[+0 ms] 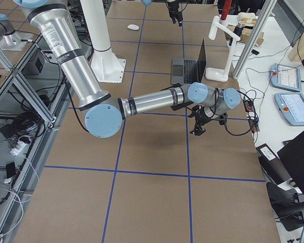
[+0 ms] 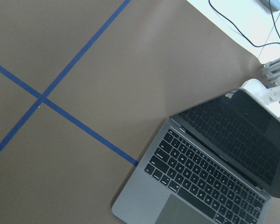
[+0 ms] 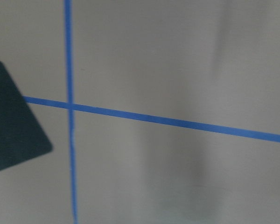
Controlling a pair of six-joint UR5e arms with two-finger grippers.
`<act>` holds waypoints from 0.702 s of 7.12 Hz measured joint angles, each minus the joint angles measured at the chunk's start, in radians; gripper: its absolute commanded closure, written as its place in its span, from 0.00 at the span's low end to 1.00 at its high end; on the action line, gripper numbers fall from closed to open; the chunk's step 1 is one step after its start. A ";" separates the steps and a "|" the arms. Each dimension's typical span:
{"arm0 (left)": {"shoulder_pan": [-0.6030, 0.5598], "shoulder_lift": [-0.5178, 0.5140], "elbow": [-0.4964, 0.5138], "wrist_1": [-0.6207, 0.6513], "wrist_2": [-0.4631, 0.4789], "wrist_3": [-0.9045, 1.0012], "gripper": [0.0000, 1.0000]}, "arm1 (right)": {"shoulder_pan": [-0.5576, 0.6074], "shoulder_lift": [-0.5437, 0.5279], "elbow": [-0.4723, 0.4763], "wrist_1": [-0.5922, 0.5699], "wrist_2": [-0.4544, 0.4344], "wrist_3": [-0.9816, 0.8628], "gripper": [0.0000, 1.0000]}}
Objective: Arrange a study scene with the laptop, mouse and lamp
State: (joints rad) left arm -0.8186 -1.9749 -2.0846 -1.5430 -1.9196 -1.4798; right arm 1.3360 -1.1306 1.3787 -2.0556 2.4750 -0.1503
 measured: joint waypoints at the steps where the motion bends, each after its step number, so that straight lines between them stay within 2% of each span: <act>1: -0.001 0.089 -0.053 -0.001 -0.038 0.127 0.01 | 0.023 -0.062 0.045 0.073 -0.043 0.003 0.02; 3: -0.002 0.281 -0.148 -0.006 -0.067 0.375 0.01 | 0.052 -0.175 0.124 0.218 -0.099 0.030 0.02; 5: 0.001 0.506 -0.233 -0.060 -0.070 0.604 0.00 | 0.059 -0.224 0.205 0.249 -0.161 0.077 0.02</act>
State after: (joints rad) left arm -0.8172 -1.4688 -2.3172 -1.6028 -1.9893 -0.8756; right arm 1.3947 -1.3544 1.5838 -1.8063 2.3144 -0.0730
